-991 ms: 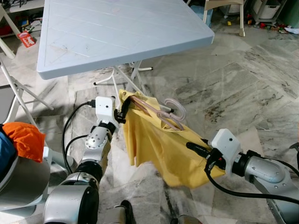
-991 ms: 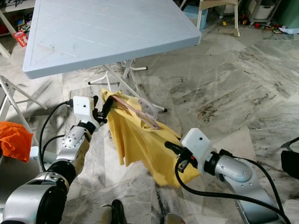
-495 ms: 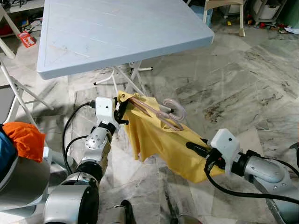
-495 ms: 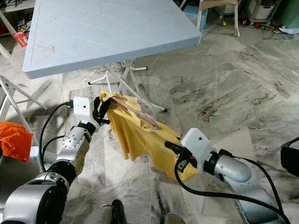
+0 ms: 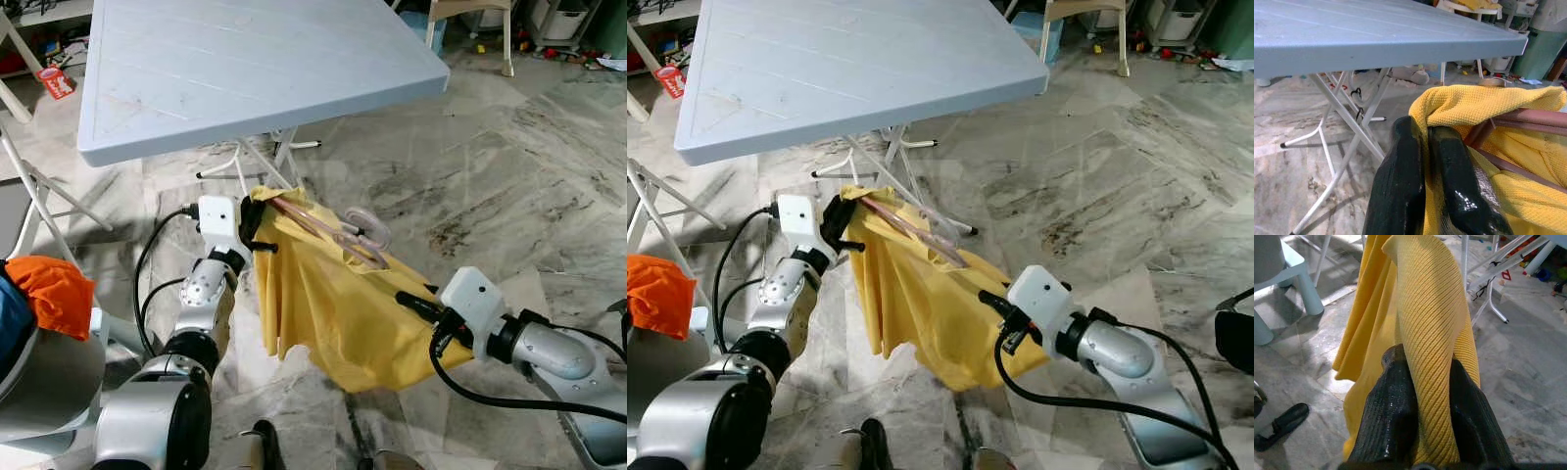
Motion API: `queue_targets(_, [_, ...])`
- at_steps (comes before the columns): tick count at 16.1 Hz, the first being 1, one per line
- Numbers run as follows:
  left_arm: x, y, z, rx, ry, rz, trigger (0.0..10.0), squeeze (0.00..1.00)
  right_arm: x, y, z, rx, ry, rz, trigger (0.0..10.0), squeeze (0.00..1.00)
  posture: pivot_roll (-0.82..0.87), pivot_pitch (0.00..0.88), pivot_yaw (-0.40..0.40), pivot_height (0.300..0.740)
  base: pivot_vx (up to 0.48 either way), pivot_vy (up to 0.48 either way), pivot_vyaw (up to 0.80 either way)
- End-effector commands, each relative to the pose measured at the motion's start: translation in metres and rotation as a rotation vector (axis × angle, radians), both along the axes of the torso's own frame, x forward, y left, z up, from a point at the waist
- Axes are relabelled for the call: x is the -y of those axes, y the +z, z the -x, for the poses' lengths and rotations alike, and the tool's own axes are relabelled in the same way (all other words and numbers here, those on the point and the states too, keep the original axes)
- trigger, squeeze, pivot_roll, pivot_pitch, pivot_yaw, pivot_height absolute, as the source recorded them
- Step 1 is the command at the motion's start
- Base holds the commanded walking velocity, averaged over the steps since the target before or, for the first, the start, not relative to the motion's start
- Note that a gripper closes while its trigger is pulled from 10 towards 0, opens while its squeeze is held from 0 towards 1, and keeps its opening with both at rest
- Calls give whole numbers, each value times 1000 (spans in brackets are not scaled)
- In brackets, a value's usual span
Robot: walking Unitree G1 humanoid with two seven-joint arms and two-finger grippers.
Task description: Hang hanger
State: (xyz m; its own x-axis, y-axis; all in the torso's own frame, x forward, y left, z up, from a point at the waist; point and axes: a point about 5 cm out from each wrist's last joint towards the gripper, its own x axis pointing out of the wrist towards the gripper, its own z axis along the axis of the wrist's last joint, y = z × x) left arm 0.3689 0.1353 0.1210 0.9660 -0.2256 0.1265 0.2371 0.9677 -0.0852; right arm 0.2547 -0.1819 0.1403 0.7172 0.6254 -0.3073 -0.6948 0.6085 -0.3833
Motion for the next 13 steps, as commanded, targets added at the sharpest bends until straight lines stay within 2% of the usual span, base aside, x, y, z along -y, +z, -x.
queue_targets(1, [-26, 12, -5, 30, 103, 21, 0, 0, 13, -6, 2, -26, -33, 45, 10000, 0, -192, 196, 49, 740, 0, 0, 0])
queue_targets(3, [-33, 14, -6, 27, 130, 18, 0, 0, 24, -6, 1, -21, -58, 77, 10000, 0, -191, 196, 52, 740, 0, 0, 0])
queue_targets(5, [-46, 19, -8, 31, 175, 20, 0, 0, 47, -8, 3, -21, -108, 150, 10000, 0, -189, 196, 58, 740, 0, 0, 0])
queue_targets(7, [-52, 20, -9, 24, 197, 22, 0, 0, 59, -7, 4, -18, -137, 172, 10000, 0, -189, 198, 61, 740, 0, 0, 0])
queue_targets(8, [-54, 21, -9, 22, 204, 22, 0, 0, 68, -6, 5, -14, -159, 206, 10000, 0, -188, 199, 64, 740, 0, 0, 0])
queue_targets(9, [-54, 21, -9, 24, 207, 20, 0, 0, 81, -7, 5, -8, -193, 285, 10000, 0, -188, 200, 67, 740, 0, 0, 0])
queue_targets(11, [-51, 20, -9, 20, 195, 21, 0, 0, 84, -7, 2, 23, -214, 341, 10000, 0, -190, 204, 72, 740, 0, 0, 0])
queue_targets(13, [-45, 18, -9, 13, 170, 27, 0, 0, 74, -9, -2, 52, -192, 388, 10000, 0, -193, 205, 73, 740, 0, 0, 0])
